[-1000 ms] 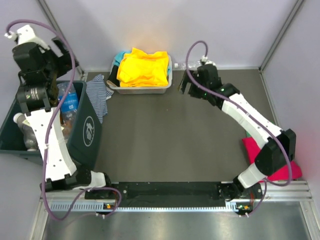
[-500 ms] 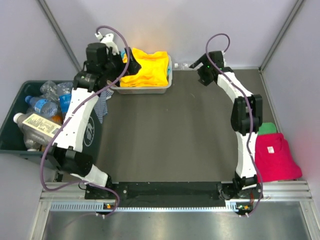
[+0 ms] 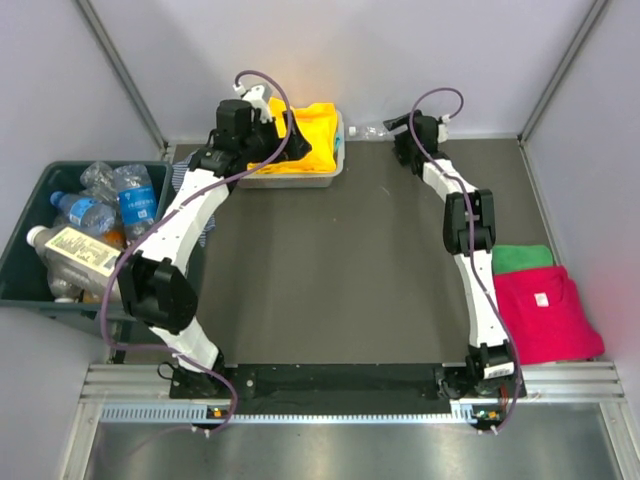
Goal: Put the plastic bottles in the bin
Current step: Pick up the plastic bottle from the corner of the board.
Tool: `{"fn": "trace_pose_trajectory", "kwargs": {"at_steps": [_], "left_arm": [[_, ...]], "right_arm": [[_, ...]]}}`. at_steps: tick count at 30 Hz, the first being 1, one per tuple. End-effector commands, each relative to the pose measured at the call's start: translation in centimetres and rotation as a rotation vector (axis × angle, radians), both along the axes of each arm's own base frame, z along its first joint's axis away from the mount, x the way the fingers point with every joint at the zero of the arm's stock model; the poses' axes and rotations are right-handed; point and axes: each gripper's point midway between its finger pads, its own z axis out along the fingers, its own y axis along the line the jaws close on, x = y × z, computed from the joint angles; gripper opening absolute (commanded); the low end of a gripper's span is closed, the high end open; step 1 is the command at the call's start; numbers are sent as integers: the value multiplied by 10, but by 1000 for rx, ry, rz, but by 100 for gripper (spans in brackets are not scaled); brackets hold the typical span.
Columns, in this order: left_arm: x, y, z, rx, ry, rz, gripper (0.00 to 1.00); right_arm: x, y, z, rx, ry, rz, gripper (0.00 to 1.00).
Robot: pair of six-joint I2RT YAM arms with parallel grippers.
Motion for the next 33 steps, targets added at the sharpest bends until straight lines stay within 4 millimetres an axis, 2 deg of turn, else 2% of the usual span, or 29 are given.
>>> {"fn": "trace_pose_trajectory", "kwargs": {"at_steps": [1, 4, 5, 6, 9, 10, 11, 12, 13, 14, 17, 20, 21, 23, 25, 26, 27, 29, 30, 33], "left_arm": [[3, -11, 5, -33, -26, -28, 99], [1, -10, -4, -16, -1, -26, 99], [2, -8, -5, -6, -3, -16, 99], [2, -7, -8, 1, 2, -13, 99], [3, -6, -14, 18, 10, -14, 99], [5, -6, -14, 22, 9, -18, 99], [5, -7, -16, 26, 13, -21, 99], [6, -7, -22, 34, 32, -22, 99], [8, -7, -20, 37, 29, -25, 99], [9, -8, -22, 40, 33, -29, 99], [8, -9, -28, 60, 52, -47, 99], [7, -6, -34, 79, 64, -47, 99], [6, -6, -35, 83, 66, -48, 99], [6, -5, -38, 91, 75, -44, 99], [4, -4, -40, 96, 82, -46, 99], [2, -3, -41, 99, 87, -47, 99], [1, -2, -40, 102, 86, -46, 99], [-3, 2, -35, 111, 72, -34, 99], [-4, 3, -33, 114, 65, -31, 99], [-8, 5, -29, 114, 47, -28, 99]], "right_arm": [[33, -19, 30, 0, -176, -121, 98], [39, -24, 20, -6, -192, -155, 97], [42, -27, 22, -14, -206, -162, 97], [43, -26, 15, -15, -207, -165, 97], [48, -27, 17, -15, -246, -173, 94], [48, -27, 9, -19, -246, -174, 93], [50, -28, 10, -22, -263, -174, 90], [52, -29, 12, -27, -282, -174, 81], [53, -30, 6, -36, -295, -179, 79], [56, -33, 13, -52, -324, -183, 78], [58, -42, 14, -58, -362, -194, 73], [59, -43, 17, -71, -386, -189, 52], [59, -42, 22, -69, -397, -185, 36], [58, -43, 25, -82, -393, -180, 24], [57, -47, 46, -87, -405, -203, 23], [54, -50, 39, -105, -383, -210, 21], [51, -51, 74, -106, -435, -220, 15], [48, -53, 86, -147, -446, -216, 8], [45, -54, 116, -151, -485, -212, 0], [37, -50, 149, -166, -537, -183, 0]]}}
